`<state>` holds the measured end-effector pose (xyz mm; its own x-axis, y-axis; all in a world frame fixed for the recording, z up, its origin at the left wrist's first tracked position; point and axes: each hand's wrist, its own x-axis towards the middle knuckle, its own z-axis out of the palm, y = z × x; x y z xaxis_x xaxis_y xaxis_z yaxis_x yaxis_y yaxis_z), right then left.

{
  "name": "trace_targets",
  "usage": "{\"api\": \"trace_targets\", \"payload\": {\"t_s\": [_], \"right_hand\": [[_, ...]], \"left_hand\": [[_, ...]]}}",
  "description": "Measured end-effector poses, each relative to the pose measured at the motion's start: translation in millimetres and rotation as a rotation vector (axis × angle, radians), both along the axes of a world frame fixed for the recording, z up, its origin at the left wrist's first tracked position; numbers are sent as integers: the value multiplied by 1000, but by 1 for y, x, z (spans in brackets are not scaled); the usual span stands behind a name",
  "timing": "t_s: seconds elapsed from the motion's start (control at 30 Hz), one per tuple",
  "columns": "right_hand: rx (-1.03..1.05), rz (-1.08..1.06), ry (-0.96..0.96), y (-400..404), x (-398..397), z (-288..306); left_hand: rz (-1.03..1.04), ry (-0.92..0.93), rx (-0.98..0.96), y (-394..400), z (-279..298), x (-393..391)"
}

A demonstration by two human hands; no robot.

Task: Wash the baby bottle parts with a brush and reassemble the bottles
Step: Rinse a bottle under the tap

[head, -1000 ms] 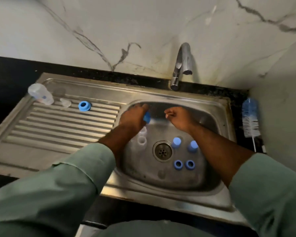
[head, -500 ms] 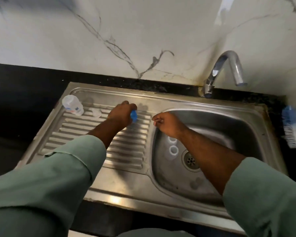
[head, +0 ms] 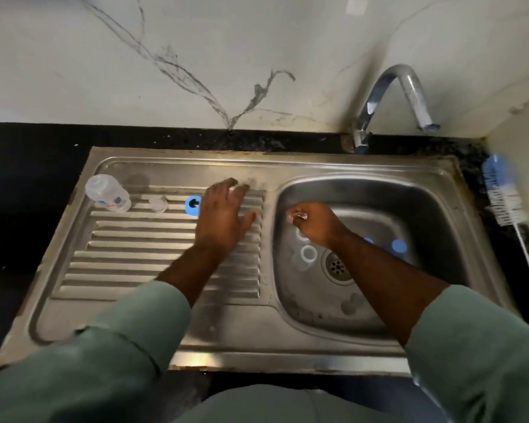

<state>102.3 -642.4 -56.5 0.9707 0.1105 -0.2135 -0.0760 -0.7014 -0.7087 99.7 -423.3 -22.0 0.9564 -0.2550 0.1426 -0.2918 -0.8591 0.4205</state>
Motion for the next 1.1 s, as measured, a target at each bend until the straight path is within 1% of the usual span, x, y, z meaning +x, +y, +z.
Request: {"api": "trace_targets", "payload": {"t_s": [0.03, 0.07, 0.13, 0.23, 0.3, 0.4, 0.5, 0.63, 0.73, 0.83, 0.97, 1.03, 1.1], "right_hand": [[-5, -3, -7, -7, -3, -2], [-17, -5, -9, -14, -6, -4], [-54, -21, -4, -30, -13, -8], [-55, -53, 23, -52, -23, -15], [-51, -45, 20, -66, -30, -22], [-62, -39, 49, -83, -39, -33], [-22, -52, 81, -98, -43, -43], [48, -89, 113, -118, -41, -54], [49, -94, 141, -134, -37, -60], [125, -157, 67, -151, -27, -55], [242, -311, -112, -167, 6, -28], [251, -349, -229, -170, 29, -7], [127, -256, -323, -171, 53, 10]], "left_hand": [[-34, 13, -99, -19, -3, -12], [-68, 84, -154, -39, -8, -24], [-74, 266, -183, -79, -21, -41], [80, 447, -220, -123, -55, -53], [182, 495, -240, -141, -76, -59], [281, 484, -226, -154, -99, -62], [385, 488, -160, -164, -115, -66], [570, 542, -235, -178, -122, -65], [608, 509, -248, -181, -122, -64], [568, 332, -378, -190, -110, -72], [405, 158, -477, -214, -85, -64], [352, 144, -481, -226, -81, -52], [329, 185, -472, -239, -81, -39]]}}
